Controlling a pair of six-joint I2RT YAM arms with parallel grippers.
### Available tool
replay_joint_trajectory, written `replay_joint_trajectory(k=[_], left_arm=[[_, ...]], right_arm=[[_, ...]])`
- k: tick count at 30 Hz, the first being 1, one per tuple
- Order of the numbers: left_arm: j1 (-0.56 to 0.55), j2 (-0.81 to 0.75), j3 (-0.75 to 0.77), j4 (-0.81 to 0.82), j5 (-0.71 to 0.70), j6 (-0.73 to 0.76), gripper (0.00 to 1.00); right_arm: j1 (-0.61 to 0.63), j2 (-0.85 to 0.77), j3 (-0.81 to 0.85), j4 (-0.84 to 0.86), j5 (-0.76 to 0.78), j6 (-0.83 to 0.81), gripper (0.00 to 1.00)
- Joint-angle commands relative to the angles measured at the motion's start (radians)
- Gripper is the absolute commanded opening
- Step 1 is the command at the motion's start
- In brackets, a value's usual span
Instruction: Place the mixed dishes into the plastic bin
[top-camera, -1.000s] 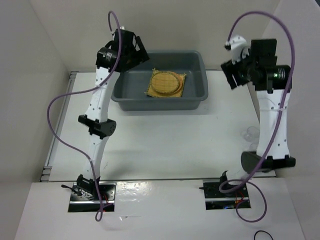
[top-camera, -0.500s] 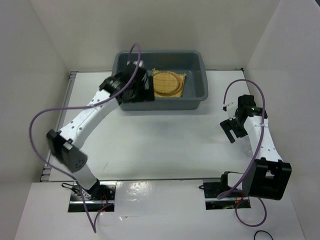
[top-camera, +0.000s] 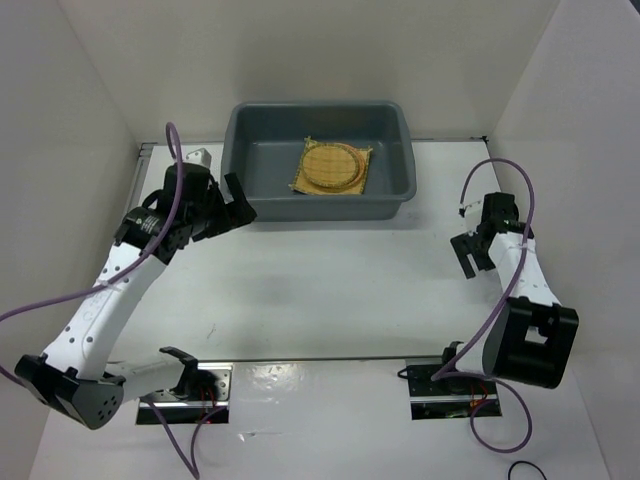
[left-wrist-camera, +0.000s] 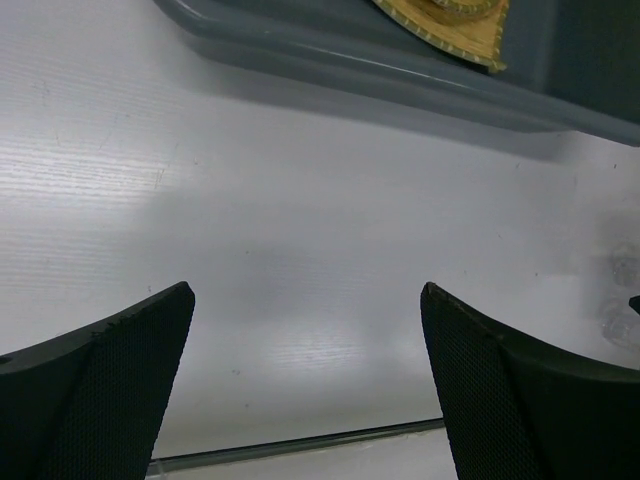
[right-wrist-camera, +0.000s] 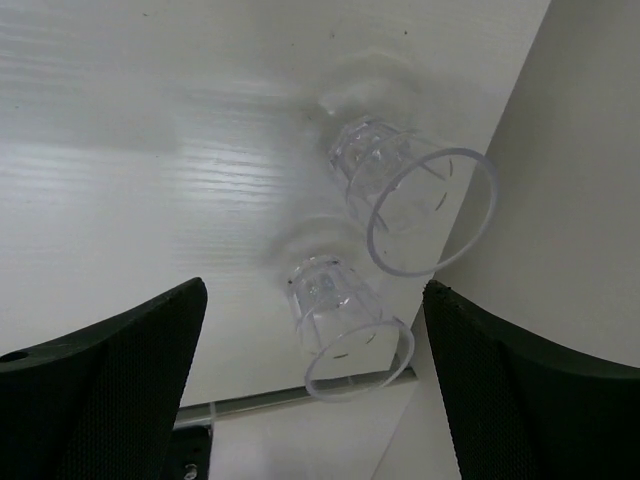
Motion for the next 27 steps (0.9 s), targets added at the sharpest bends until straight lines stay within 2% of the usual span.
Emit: replay_joint_trajectory(k=[1,8,11,13,14,15,16,19,20,22,23,25,26,27], left_arm=[[0.024,-0.021,-0.033,0.004,0.024,-0.005,1.00],[0.046,-0.039,-0.043,-0.015,0.053,0.004,1.00],[0.055,-0.039,-0.052,-0.015,0.054,0.004,1.00],[0.055,-0.039,-0.063,-0.015,0.054,0.004,1.00],[0.064,-0.048,-0.075,-0.006,0.063,0.004,1.00],[0.064,-0.048,-0.075,-0.006,0.063,0.004,1.00],[0.064,-0.048,-0.085,-0.006,0.063,0.004,1.00],[0.086,-0.073,-0.105,-0.006,0.063,0.004,1.00],[0.086,-0.097,-0.105,-0.006,0.063,0.004,1.00],[0.107,-0.116,-0.139,-0.006,0.063,0.004,1.00],[0.107,-0.131,-0.150,-0.006,0.063,0.004,1.00],[0.130,-0.143,-0.168,0.004,0.063,0.013,1.00],[0.130,-0.152,-0.184,0.004,0.063,0.022,1.00],[0.139,-0.152,-0.184,0.004,0.063,0.032,1.00]], right_arm=[[-0.044,0.062,-0.013,0.091,0.012,0.008,0.93],[-0.095,0.158,-0.022,0.136,-0.022,-0.001,0.82],[-0.121,0.226,-0.001,0.147,-0.055,-0.001,0.71],[-0.131,0.268,0.039,0.136,-0.075,-0.001,0.53],[-0.131,0.300,0.071,0.127,-0.094,-0.001,0.42],[-0.141,0.309,0.090,0.099,-0.111,0.008,0.14],[-0.141,0.310,0.113,0.085,-0.121,0.017,0.03],[-0.141,0.245,0.273,-0.016,-0.207,0.080,0.00],[-0.141,0.175,0.392,-0.036,-0.241,0.114,0.00],[-0.107,0.117,0.526,-0.082,-0.336,0.134,0.00],[-0.029,0.095,0.655,-0.082,-0.350,0.145,0.00],[0.086,0.079,0.770,-0.103,-0.379,0.154,0.00],[0.222,0.079,0.859,-0.103,-0.379,0.154,0.00],[0.290,0.107,0.898,-0.103,-0.379,0.143,0.00]])
